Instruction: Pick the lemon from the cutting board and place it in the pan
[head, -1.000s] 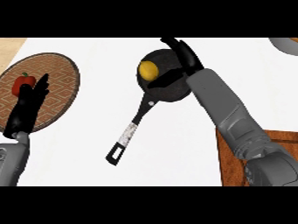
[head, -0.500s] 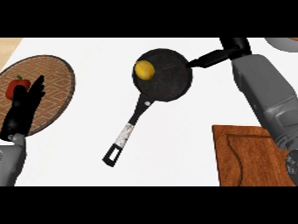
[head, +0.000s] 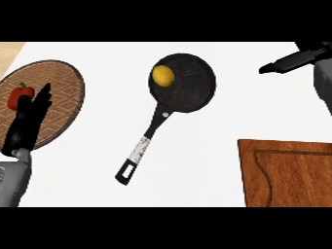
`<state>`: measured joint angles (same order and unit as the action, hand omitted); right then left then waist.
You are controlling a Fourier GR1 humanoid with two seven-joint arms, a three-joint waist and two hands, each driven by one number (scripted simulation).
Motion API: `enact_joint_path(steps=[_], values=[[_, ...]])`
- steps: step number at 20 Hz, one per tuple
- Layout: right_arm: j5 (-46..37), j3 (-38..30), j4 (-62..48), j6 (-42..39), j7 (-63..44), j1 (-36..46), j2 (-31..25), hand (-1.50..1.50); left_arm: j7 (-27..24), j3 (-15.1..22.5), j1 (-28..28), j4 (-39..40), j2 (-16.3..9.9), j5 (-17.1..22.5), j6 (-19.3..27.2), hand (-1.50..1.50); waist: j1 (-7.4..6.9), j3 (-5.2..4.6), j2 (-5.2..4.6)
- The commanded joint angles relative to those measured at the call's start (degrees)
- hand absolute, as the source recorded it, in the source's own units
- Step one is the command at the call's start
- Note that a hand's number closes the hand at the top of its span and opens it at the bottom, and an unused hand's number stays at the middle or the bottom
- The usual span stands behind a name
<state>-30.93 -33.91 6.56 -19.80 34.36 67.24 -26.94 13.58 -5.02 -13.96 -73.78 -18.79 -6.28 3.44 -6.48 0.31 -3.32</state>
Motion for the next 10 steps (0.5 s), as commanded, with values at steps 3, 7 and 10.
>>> enact_joint_path(steps=[3,7,10], values=[[-0.95,0.84,0.63,-6.57,2.57,-2.68,-6.95,-1.5,0.02,-0.25,0.81,-1.52,-0.63,0.66,-1.05,0.0,-0.96,0.16,-0.19],[-1.04,0.92,1.01,-10.27,4.36,-3.39,-10.13,-1.5,-0.45,-0.01,1.01,-0.71,-0.6,-0.1,-0.7,0.0,-0.63,0.18,-0.35],[-1.52,1.53,1.03,-12.32,3.91,-3.01,-11.28,-1.5,0.53,0.08,-0.44,-0.07,-0.28,0.03,-0.78,0.0,-0.35,0.17,-0.39]])
